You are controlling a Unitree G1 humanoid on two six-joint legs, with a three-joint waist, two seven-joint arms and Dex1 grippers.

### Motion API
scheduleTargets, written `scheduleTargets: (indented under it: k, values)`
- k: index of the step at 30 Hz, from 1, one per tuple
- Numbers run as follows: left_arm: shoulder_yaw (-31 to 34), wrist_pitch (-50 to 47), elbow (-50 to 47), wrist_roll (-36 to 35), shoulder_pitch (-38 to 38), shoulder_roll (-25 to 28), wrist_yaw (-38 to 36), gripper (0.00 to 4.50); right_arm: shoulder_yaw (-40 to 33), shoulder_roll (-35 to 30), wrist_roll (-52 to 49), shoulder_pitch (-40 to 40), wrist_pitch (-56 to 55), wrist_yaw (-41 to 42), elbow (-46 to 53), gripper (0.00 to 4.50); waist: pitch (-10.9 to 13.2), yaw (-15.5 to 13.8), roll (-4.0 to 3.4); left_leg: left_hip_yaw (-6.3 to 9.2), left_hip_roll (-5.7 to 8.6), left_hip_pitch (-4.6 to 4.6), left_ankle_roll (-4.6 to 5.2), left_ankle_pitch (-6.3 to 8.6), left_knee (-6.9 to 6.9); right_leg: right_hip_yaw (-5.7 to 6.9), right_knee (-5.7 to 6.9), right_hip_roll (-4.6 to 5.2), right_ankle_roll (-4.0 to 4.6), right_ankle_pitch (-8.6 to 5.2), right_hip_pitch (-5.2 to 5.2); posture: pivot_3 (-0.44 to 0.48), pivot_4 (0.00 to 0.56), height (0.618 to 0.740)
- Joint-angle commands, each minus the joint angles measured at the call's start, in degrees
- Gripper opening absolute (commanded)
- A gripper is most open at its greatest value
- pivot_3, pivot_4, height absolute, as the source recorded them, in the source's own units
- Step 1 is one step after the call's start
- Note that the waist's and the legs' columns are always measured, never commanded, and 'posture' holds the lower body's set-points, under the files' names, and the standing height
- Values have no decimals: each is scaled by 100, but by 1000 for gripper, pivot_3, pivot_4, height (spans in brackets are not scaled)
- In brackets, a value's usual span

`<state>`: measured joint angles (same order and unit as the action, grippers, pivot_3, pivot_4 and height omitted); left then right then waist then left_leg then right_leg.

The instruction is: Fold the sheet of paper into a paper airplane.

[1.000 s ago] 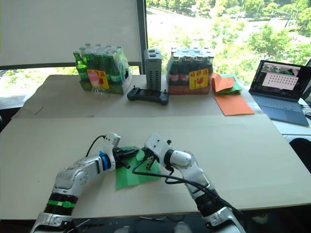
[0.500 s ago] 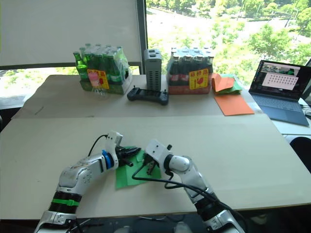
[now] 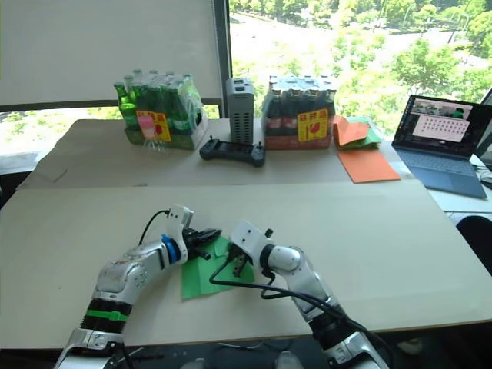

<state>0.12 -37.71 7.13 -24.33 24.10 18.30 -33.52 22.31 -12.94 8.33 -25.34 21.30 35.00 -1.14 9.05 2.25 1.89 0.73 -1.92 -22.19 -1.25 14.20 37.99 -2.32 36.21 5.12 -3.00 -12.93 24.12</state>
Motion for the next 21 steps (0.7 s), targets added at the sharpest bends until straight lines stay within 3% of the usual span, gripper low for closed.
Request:
scheduleTargets:
  k: [1,10,21]
  values:
    - [-26,-127,-109,47,-214,79,-38,0,75,-157,91,60,176,80,124,16,0,3,0,0,0,1,0,0,0,0,0,0,0,0,0,0,150,727]
    - [67,-216,-262,0,-340,130,-24,0,86,-562,50,248,255,303,381,16,-4,-1,-1,0,0,3,0,0,0,0,-2,0,0,0,-5,0,150,727]
    - [66,-225,-260,8,-298,91,-23,0,145,-559,55,208,236,292,307,16,-7,4,1,0,0,10,0,0,0,-1,-1,-2,0,0,-10,0,150,727]
